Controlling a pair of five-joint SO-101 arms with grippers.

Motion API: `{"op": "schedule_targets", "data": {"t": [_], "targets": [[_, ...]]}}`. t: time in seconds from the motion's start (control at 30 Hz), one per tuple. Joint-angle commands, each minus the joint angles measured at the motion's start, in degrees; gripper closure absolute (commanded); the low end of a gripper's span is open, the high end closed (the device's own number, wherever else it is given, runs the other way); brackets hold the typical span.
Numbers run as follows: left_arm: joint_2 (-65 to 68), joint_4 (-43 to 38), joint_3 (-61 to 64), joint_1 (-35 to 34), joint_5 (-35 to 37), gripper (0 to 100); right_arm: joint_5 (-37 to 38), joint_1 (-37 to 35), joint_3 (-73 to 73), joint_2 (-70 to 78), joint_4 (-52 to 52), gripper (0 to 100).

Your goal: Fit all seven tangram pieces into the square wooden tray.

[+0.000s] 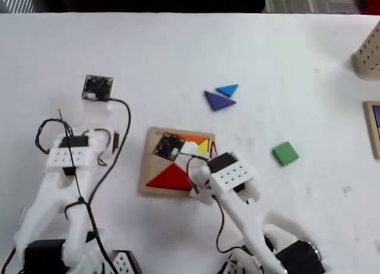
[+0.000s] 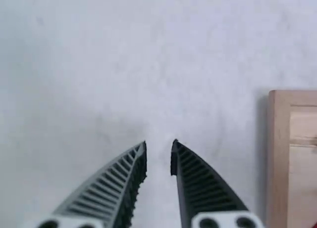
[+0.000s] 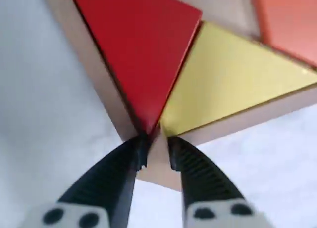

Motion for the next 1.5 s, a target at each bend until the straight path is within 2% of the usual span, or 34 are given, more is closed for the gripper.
{"op": "schedule_targets", "data": {"t": [0.0, 0.27, 0.33, 0.43, 0.53, 0.7, 0.87, 1.03, 1.47], "targets": [[-0.4, -0.79, -2.2, 0.57, -0.44, 90, -0.44, 0.48, -1.76, 0.31, 0.84, 98.1], [-0.4, -0.79, -2.29, 0.66, -0.44, 90, 0.0, 5.23, -6.77, 0.31, 3.91, 97.4], [-0.4, -0.79, -2.29, 0.66, -0.44, 90, 0.0, 5.23, -9.23, 0.31, 7.78, 92.6], [-0.4, -0.79, -2.29, 0.66, -0.44, 90, 0.18, 4.88, -11.96, 0.31, 12.09, 80.3], [-0.4, -0.79, -2.29, 0.66, -0.44, 90, 3.87, 4.7, -11.96, 0.31, 14.64, 73.4], [-0.4, -0.79, -2.29, 0.48, -0.44, 90, 6.95, 4.79, -6.24, -1.63, 15.08, 73.4], [-0.4, -0.79, -2.29, 0.57, -0.44, 90, 8.09, 4.88, 1.93, -9.54, 12.53, 73.3], [-0.4, -0.79, -2.29, 0.57, -0.44, 90, 8.18, 4.97, 8.97, -11.82, 4.88, 73.1], [-0.4, -0.79, -2.29, 0.31, -0.44, 90, 8.18, 4.79, 4.48, -2.07, 4.79, 74.0]]}}
